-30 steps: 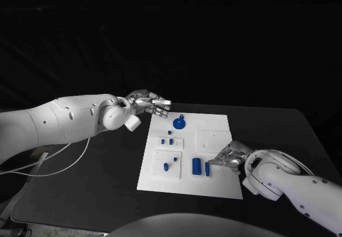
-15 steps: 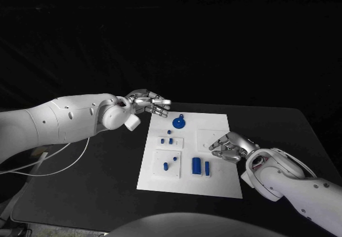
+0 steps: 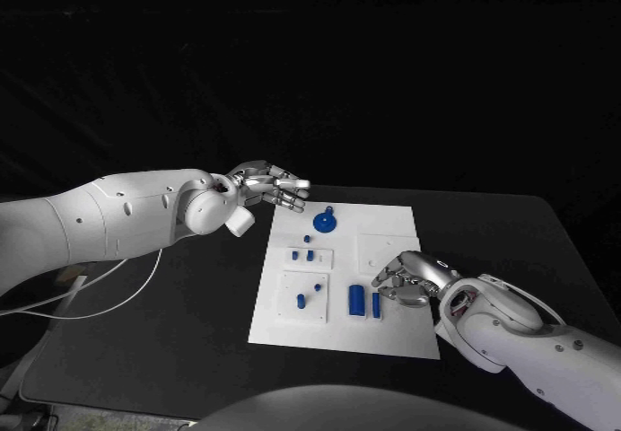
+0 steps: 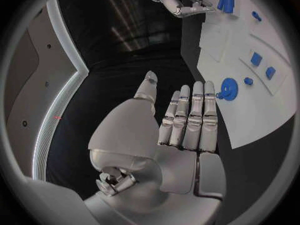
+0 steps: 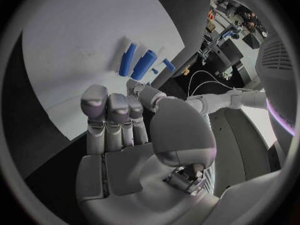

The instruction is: Assemble the parts on the task board

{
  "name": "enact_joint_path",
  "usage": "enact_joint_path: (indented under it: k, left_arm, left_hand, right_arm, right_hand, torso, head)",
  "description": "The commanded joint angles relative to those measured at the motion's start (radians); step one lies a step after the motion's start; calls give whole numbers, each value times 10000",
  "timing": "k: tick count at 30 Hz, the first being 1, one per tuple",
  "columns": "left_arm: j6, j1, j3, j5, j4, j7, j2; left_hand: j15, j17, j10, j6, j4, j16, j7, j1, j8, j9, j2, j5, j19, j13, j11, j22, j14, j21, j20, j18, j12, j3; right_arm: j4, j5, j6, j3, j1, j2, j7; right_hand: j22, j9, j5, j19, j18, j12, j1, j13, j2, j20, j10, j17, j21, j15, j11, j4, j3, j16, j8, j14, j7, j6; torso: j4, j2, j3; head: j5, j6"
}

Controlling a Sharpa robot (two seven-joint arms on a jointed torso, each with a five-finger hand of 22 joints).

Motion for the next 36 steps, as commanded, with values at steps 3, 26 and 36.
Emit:
enact_joint_path:
  k: [3, 26, 36]
  left_arm:
    - [38, 5, 6, 0, 28, 90, 8]
    - [55, 6, 5, 0, 40, 33, 9]
    - [66, 6, 4, 0, 37, 14, 8]
  left_hand:
    - [15, 11, -50, -28, 52, -28, -25, -9, 34, 14, 78, -11, 22, 5, 6, -14, 53, 55, -34, 136, 19, -16]
    - [14, 11, -48, -33, 35, -29, -24, 2, 34, 14, 119, -9, 22, 6, 5, -17, 52, 56, -36, 136, 21, -49]
    - [14, 10, -55, -37, 22, -29, -24, 33, 33, 14, 166, 21, 22, 5, 5, -17, 51, 59, -37, 137, 19, -47]
  right_arm:
    - [-89, -578, 444, -60, -33, 66, -127]
    - [-244, -845, 347, -139, -155, 225, -627]
    - [-246, -819, 333, -150, -171, 238, -713]
  right_hand:
    - [975, -15, 57, 352, 90, 24, -94, -2, 13, 9, 56, 20, 48, 46, 22, -58, 3, 75, -27, -9, 2, 111]
    - [986, -13, 16, 362, 82, 29, -151, -5, 39, 10, 74, 39, 141, 46, -4, -102, 26, 104, -27, -5, -19, 181]
    - [984, -13, 1, 361, 80, 27, -162, -5, 52, 8, 72, 34, 140, 43, -8, -101, 11, 99, -27, -6, -23, 193]
  torso:
    - [5, 2, 3]
    - [-4, -6, -3]
    - [-6, -3, -3]
  head:
    - [8, -35]
    - [29, -73]
    - [32, -96]
